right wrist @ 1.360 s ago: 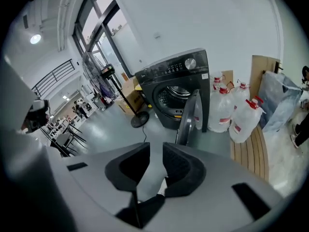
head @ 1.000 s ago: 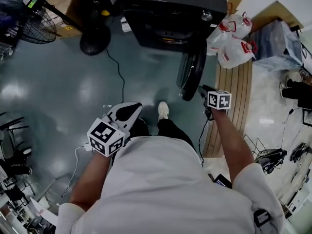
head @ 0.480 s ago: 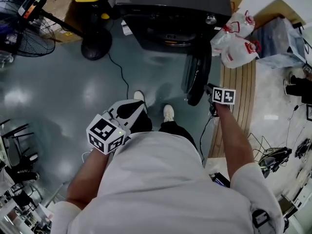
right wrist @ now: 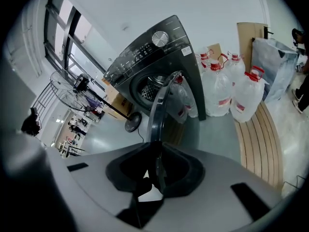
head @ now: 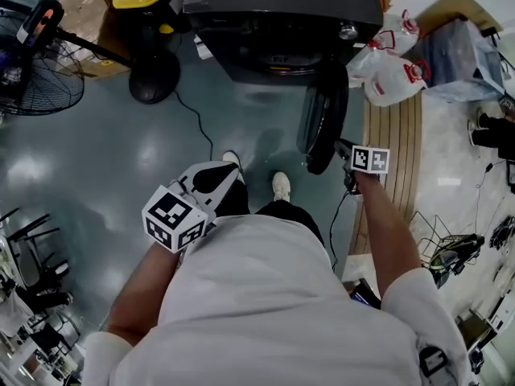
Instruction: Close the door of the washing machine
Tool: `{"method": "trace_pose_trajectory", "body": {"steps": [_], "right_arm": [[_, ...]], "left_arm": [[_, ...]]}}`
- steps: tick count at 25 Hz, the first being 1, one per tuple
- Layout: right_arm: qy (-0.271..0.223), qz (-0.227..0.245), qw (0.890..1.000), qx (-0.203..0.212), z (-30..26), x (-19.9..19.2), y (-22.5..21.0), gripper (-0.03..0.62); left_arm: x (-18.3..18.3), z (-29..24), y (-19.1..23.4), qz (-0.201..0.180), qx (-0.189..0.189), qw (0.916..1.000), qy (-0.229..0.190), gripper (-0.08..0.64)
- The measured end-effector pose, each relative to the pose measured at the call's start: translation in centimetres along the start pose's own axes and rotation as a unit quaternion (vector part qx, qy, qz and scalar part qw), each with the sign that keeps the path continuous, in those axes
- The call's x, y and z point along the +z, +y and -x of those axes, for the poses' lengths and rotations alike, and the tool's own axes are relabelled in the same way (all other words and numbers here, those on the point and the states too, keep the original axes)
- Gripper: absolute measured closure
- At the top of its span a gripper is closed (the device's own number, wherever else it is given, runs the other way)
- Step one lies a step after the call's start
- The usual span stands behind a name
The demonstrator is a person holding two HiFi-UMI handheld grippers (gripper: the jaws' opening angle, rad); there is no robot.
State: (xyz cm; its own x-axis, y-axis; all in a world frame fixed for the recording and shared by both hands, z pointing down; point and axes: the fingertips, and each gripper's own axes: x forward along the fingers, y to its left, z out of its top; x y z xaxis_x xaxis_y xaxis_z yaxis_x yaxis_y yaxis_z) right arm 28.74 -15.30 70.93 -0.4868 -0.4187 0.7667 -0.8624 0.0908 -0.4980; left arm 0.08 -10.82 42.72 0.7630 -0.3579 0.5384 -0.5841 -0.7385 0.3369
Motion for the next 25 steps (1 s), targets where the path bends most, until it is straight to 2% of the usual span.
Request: {"method": "trace_pose_trajectory", "body": {"steps": [6, 12, 25], "right_arm": [[-0.012, -0.023, 1.0, 0.007, -1.4, 0.3, 1.9, 0.515], [-0.029, -0.07, 0.997, 0.015, -3.4, 0.8, 4.2, 0.517], [-0.052, -0.127, 0.99, 0.026, -8.8, 4.0, 10.0, 0.517]], "left_arm": [[0.5, -0.2, 1.3, 0.002, -0.002, 1.0, -0.001, 0.543], [0.6, 0.1, 2.6, 0.008, 0.0, 1.0, -0.004, 0.543], [0.3, 2.2, 6.7, 0.019, 0.009, 0.9998, -0.007, 0.543]]}}
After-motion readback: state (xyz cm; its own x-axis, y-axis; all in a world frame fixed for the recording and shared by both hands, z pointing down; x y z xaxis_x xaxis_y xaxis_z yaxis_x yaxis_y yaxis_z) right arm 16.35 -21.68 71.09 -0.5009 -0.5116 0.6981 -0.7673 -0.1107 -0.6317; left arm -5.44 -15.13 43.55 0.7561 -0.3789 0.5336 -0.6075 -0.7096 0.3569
